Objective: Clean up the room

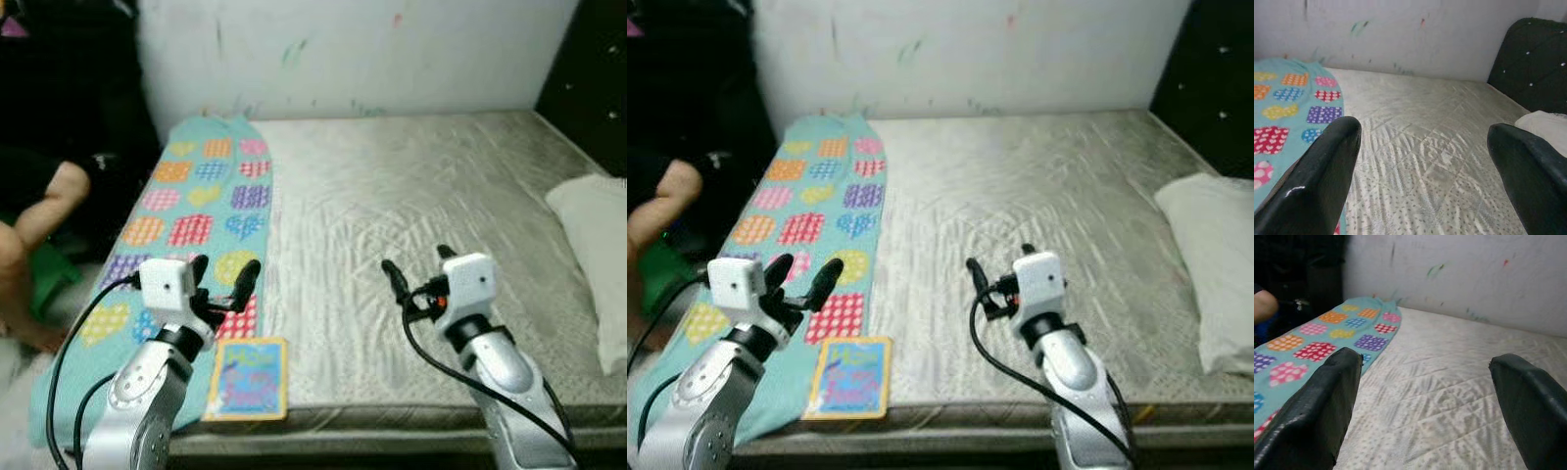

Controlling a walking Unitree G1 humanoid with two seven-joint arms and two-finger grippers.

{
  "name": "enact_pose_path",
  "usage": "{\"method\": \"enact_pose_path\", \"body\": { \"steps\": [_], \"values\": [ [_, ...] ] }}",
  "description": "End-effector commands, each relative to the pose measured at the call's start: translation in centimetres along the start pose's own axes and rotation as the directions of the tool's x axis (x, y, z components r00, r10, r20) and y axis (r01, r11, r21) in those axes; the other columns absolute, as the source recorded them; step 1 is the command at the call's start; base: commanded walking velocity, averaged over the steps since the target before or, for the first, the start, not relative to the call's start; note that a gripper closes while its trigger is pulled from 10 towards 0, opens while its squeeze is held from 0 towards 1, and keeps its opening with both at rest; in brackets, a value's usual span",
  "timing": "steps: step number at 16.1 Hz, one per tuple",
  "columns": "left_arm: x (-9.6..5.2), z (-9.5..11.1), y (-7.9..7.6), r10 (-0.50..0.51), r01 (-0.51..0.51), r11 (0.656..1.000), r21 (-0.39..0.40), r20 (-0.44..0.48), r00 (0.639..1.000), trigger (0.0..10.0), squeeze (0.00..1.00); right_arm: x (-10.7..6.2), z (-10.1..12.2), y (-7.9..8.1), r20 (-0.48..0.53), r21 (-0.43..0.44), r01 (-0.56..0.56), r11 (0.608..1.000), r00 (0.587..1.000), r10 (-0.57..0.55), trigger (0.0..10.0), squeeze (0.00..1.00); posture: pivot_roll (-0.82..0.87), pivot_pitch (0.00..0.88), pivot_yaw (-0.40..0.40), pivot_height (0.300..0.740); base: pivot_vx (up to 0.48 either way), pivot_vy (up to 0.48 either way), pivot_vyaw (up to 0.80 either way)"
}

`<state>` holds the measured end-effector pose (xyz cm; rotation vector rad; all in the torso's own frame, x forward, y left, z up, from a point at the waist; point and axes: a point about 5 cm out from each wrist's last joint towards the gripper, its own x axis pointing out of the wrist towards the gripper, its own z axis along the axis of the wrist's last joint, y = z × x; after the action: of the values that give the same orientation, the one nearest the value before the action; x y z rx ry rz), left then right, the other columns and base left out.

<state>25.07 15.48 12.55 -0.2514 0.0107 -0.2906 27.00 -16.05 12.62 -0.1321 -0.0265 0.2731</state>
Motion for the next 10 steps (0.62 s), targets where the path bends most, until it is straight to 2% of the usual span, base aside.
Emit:
{"method": "enact_pose_path", "body": {
  "steps": [1,10],
  "values": [
    [0.18,0.06,-0.2,0.0,0.0,1.0,0.007,0.001,1.0,10.0,0.0,-0.03,0.28,-0.47,0.008,-0.014,0.013,1.0,1.0,-0.013,10.0,0.0,-0.1,0.0,0.071,0.74,0.0,-0.322,0.0],
    [0.24,-0.03,-0.26,0.001,-0.001,1.0,0.008,0.002,1.0,10.0,0.0,0.04,0.27,-0.55,0.007,-0.017,0.012,1.0,1.0,-0.012,10.0,0.0,-0.11,0.0,0.068,0.74,0.0,-0.321,0.0]
  ]
}}
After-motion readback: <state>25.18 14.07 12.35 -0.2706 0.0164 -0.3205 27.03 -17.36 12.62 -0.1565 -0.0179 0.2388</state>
